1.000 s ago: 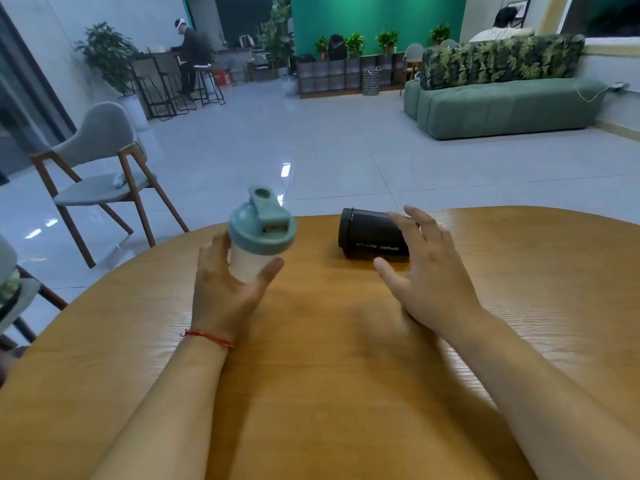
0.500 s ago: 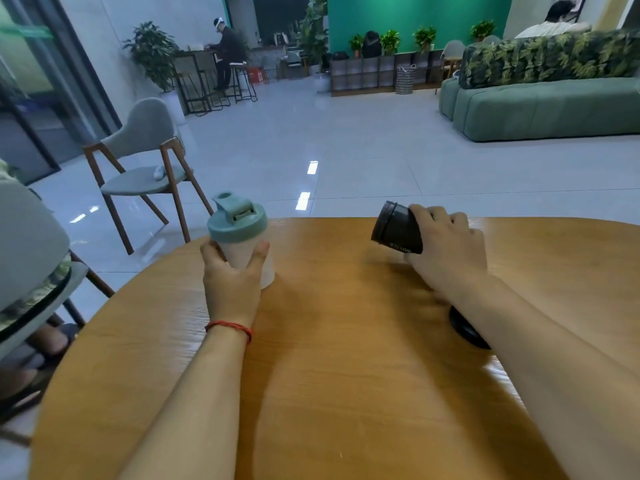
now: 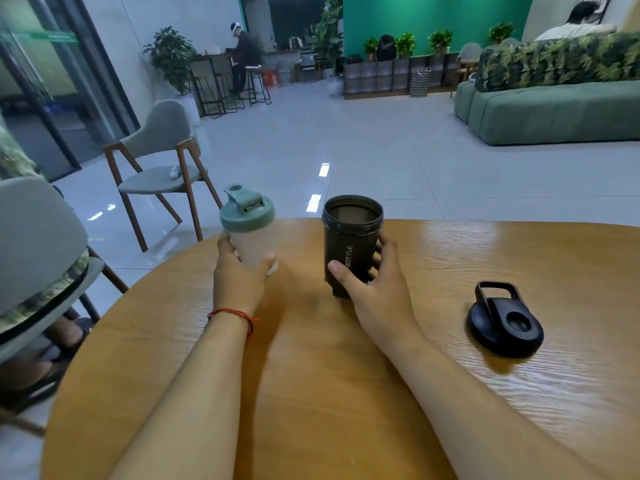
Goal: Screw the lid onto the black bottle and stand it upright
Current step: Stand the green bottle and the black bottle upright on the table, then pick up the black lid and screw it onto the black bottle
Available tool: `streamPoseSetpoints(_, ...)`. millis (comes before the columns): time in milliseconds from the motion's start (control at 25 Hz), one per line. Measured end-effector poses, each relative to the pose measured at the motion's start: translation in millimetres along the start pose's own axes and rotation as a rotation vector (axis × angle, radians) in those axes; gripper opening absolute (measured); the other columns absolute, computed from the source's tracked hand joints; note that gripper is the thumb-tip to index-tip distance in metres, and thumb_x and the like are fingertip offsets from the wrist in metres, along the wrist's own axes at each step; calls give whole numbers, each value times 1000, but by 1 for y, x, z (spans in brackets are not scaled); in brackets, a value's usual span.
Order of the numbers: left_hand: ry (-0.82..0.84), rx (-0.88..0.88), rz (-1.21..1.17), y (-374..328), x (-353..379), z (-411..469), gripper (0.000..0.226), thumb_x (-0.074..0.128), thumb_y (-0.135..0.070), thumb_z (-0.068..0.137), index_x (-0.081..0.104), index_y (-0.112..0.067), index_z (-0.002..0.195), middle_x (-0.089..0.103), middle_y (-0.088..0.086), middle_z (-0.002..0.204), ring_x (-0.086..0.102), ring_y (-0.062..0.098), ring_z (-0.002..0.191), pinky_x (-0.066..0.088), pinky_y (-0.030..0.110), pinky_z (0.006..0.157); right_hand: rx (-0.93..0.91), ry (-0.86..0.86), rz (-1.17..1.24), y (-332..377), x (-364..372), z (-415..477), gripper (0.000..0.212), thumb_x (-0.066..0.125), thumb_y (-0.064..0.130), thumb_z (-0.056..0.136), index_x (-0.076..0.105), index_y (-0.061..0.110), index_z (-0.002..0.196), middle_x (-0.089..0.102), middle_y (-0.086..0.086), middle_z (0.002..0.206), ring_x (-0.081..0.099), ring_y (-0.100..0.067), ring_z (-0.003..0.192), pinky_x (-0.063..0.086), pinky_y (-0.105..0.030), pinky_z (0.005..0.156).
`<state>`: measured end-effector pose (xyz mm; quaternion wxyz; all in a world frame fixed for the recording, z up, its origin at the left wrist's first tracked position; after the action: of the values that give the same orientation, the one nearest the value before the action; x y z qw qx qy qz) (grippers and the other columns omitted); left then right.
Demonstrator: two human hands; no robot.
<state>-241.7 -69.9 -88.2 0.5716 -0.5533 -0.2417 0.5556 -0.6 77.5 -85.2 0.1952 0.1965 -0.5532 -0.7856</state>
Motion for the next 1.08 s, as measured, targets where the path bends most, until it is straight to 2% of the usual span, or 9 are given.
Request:
streamPoseSetpoints(160,-13,-42,55,16,2,24,81,83,-35,93,38,-23,159,62,9,151,62,33,132,49,40,99,10,68,-13,-9,8,0,84,90,31,92,43,37,160,64,23,140,62,20,117,57,-15,94)
streamPoseSetpoints(240,-24,-57,106,20,1,35,79,83,-40,91,40,-23,155,63,8,151,63,35,132,52,45,99,16,76,0,-10,8,-1,84,89,33,92,42,40,161,62,25,140,60,23,117,54,-10,92)
streamPoseSetpoints(480,-75,-77,282,26,-4,59,78,81,-42,92,39,-23,155,67,10,146,65,40,131,57,58,101,37,61,77,-17,7,7,82,88,31,93,43,38,160,64,25,140,62,24,113,56,-8,85)
streamPoseSetpoints(560,-65,-108,285,36,-5,61,93,80,-36,93,23,-23,166,61,13,155,62,42,136,56,63,106,44,59,64,-19,10,8,83,89,32,92,42,38,160,64,22,142,63,18,119,56,-12,90)
streamPoseSetpoints(640,-94,-138,199,40,-6,54,109,81,-26,91,7,-23,171,48,16,166,56,43,143,53,65,110,39,50,50,-19,9,8,85,89,37,91,41,39,161,64,18,147,63,4,130,57,-25,103)
streamPoseSetpoints(760,-158,-153,98,28,-9,21,106,79,-22,92,9,-14,172,30,19,173,42,43,152,47,61,117,50,41,59,-17,2,4,84,89,38,92,40,41,160,63,15,149,62,-7,136,58,-38,109)
streamPoseSetpoints(920,-90,16,225,-20,23,-46,80,69,-29,100,30,-8,166,37,19,170,31,38,158,34,59,126,83,32,72,-9,-8,-11,83,89,36,92,42,41,160,65,16,146,65,-2,129,60,-35,107)
streamPoseSetpoints(1000,-6,162,131,-56,48,-83,59,59,-33,107,42,-16,161,45,10,166,36,28,155,36,49,126,117,-15,130,-7,-24,-24,78,89,30,93,46,38,158,68,16,141,69,0,123,62,-35,104)
streamPoseSetpoints(1080,184,139,-118,-81,73,-118,46,51,-39,112,49,-26,155,54,1,157,50,14,144,48,29,114,117,-51,148,0,-46,-37,74,88,29,94,49,35,156,68,16,139,69,-3,124,63,-33,102)
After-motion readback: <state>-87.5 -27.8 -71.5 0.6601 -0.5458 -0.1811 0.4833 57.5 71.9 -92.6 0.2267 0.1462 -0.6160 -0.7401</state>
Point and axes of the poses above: each hand's wrist, its own z-axis towards the middle knuckle, its own x-axis out of the palm, y = z × x, the point moved 9 cm from there along z, towards the middle knuckle
